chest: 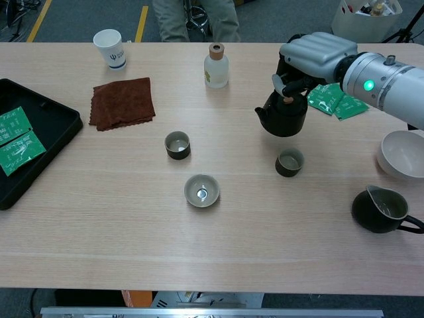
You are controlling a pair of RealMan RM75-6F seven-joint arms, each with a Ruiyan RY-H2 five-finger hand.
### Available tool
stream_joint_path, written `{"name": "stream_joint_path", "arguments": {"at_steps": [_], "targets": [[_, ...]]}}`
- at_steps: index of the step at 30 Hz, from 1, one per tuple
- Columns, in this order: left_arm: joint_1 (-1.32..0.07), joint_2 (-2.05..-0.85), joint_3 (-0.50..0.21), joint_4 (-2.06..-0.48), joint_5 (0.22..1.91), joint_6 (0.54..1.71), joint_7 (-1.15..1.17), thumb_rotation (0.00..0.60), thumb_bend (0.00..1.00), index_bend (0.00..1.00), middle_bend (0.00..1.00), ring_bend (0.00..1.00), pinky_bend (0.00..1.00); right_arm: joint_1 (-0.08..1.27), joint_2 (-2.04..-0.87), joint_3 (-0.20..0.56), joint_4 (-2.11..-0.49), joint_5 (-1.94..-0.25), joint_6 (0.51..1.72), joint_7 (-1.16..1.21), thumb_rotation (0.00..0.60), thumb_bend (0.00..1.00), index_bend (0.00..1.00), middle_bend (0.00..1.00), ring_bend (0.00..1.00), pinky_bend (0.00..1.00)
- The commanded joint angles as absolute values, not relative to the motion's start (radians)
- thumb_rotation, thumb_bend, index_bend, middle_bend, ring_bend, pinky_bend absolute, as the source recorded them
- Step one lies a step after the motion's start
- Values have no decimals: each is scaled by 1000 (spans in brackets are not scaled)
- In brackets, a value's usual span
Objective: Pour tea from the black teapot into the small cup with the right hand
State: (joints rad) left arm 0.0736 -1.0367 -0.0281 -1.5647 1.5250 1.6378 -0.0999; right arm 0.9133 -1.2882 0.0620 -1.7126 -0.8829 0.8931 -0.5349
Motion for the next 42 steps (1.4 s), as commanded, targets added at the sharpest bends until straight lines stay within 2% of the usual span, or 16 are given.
{"name": "stream_joint_path", "arguments": {"at_steps": [1,19,33,42], "targets": [[73,-1036,-28,-1571,1527,1640,-93,600,294,250,250,171,82,890,-1251,39,-1748,-933,896,-515,305,628,853,858,728,89],[73,-1042,-24,-1608,1538,1647,-42,600,293,249,249,171,83,806,-1146,-39,-1799,-1156,940,-528,306,625,846,854,724,89],[76,-1053,-20,-1620,1548,1655,-16,600,294,248,248,171,82,752,-1133,-74,-1753,-1239,936,-543,306,624,808,834,705,89],[82,-1060,-19,-1621,1552,1668,-12,600,294,248,248,171,82,753,-1151,-66,-1732,-1248,923,-615,304,610,793,823,694,89]]}}
